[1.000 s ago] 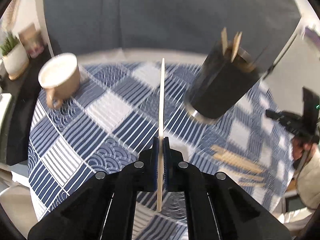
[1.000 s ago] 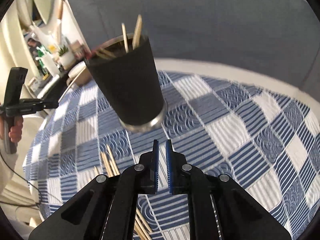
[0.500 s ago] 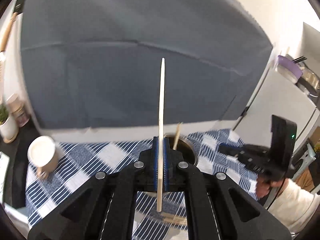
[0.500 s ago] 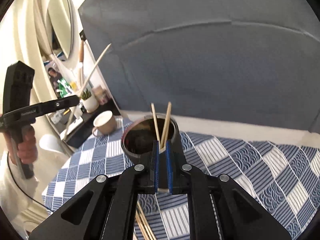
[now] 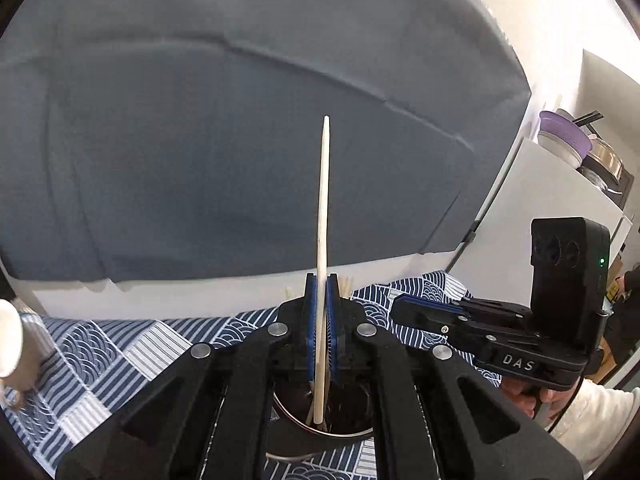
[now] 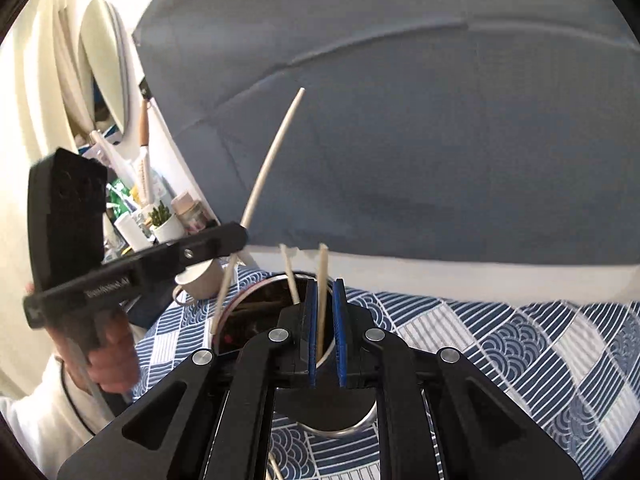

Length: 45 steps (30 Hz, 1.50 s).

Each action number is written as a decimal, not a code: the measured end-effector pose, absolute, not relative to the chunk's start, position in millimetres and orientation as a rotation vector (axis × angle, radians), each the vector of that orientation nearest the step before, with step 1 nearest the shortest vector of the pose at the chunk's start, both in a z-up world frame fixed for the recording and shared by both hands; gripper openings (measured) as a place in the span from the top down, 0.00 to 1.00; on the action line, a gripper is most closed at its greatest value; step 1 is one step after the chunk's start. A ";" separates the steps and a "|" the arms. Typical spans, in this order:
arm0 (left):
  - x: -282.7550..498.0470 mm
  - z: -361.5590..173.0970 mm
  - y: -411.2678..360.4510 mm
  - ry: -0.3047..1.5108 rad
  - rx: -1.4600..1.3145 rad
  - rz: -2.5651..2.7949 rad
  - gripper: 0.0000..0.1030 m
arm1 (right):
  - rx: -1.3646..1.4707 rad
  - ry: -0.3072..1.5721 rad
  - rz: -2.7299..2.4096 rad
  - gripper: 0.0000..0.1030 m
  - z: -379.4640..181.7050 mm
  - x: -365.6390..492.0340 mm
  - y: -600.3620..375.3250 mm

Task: Organize utensils
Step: 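Lift both held sticks upright and carry them over the black cup, then lower the sticks into the black cup and open both tools, then move both open tools down to the remaining sticks beside the cup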

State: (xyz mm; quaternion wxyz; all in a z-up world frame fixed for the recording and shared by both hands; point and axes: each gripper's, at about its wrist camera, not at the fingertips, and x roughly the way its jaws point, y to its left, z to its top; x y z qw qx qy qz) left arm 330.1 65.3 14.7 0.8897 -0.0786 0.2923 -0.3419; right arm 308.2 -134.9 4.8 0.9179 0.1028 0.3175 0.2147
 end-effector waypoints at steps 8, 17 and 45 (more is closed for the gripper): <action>322.4 -4.0 64.5 0.624 -0.187 -0.734 0.94 | 0.234 0.649 0.451 0.90 -8.5 298.8 -133.8; 288.3 20.2 96.0 0.600 -0.166 -0.654 0.29 | 0.156 0.614 0.449 0.83 22.4 273.2 -130.0; 129.5 -23.8 131.7 0.745 0.041 -0.457 0.06 | 0.107 0.640 0.184 0.08 7.6 182.6 -141.9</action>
